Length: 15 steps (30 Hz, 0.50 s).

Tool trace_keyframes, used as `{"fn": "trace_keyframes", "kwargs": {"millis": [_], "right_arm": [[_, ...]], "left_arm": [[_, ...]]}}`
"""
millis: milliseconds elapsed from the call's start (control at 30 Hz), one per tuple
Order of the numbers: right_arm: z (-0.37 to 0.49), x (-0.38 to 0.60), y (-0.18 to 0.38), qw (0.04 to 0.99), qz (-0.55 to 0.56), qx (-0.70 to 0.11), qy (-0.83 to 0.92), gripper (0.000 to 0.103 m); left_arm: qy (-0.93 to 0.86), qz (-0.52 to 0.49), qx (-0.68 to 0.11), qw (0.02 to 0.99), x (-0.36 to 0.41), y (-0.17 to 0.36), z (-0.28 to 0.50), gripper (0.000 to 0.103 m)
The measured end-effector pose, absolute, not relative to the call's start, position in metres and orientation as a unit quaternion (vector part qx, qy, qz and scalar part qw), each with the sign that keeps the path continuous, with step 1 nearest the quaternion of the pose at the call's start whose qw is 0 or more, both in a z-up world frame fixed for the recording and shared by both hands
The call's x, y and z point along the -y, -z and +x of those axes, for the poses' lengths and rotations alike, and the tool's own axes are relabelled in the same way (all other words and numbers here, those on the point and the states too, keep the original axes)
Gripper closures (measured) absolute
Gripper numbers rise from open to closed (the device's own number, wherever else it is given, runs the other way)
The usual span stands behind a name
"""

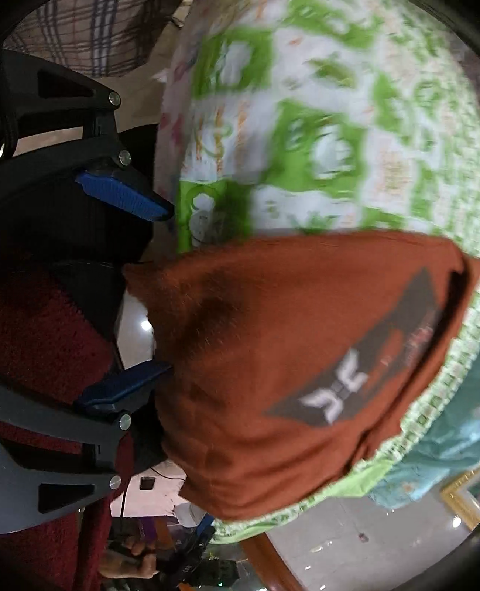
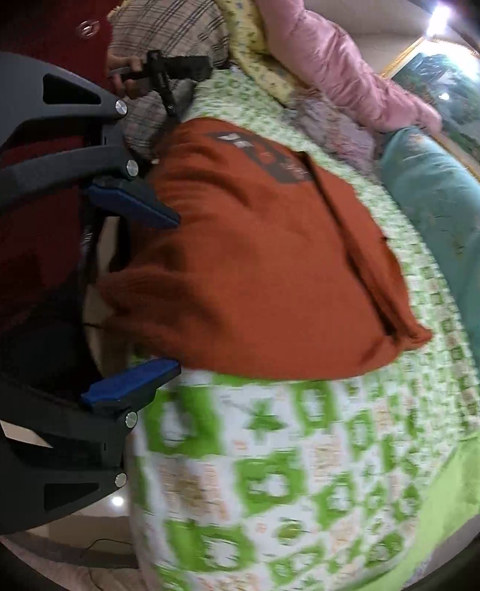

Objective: Fold small clothes

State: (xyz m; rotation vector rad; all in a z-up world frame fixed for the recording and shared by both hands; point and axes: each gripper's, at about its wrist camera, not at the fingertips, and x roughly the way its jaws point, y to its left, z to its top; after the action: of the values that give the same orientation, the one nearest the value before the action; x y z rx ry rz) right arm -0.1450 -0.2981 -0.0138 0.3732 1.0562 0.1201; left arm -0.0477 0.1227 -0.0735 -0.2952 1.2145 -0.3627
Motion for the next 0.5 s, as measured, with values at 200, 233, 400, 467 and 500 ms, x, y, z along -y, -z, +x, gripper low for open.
{"fn": "trace_keyframes", "kwargs": {"millis": [200, 233, 400, 467, 500], "right_arm": [[-0.148, 0.302, 0.026, 0.844, 0.174, -0.504, -0.055, 0.03], [-0.147, 0.303, 0.027, 0.845, 0.177, -0.501, -0.055, 0.03], [-0.157, 0.302, 0.031, 0.855, 0.174, -0.484, -0.068, 0.031], [-0.158, 0.306, 0.033, 0.853, 0.173, -0.488, -0.067, 0.053], [-0.158, 0.31, 0.036, 0.85, 0.176, -0.492, -0.063, 0.06]], "left_arm": [[0.181, -0.147, -0.564, 0.792, -0.114, 0.077, -0.036, 0.028], [0.182, -0.143, -0.564, 0.793, -0.113, 0.078, -0.036, 0.029], [0.178, -0.13, -0.56, 0.799, -0.108, 0.079, -0.039, 0.045], [0.181, -0.127, -0.56, 0.798, -0.107, 0.08, -0.041, 0.06], [0.184, -0.125, -0.56, 0.798, -0.107, 0.081, -0.042, 0.068]]}}
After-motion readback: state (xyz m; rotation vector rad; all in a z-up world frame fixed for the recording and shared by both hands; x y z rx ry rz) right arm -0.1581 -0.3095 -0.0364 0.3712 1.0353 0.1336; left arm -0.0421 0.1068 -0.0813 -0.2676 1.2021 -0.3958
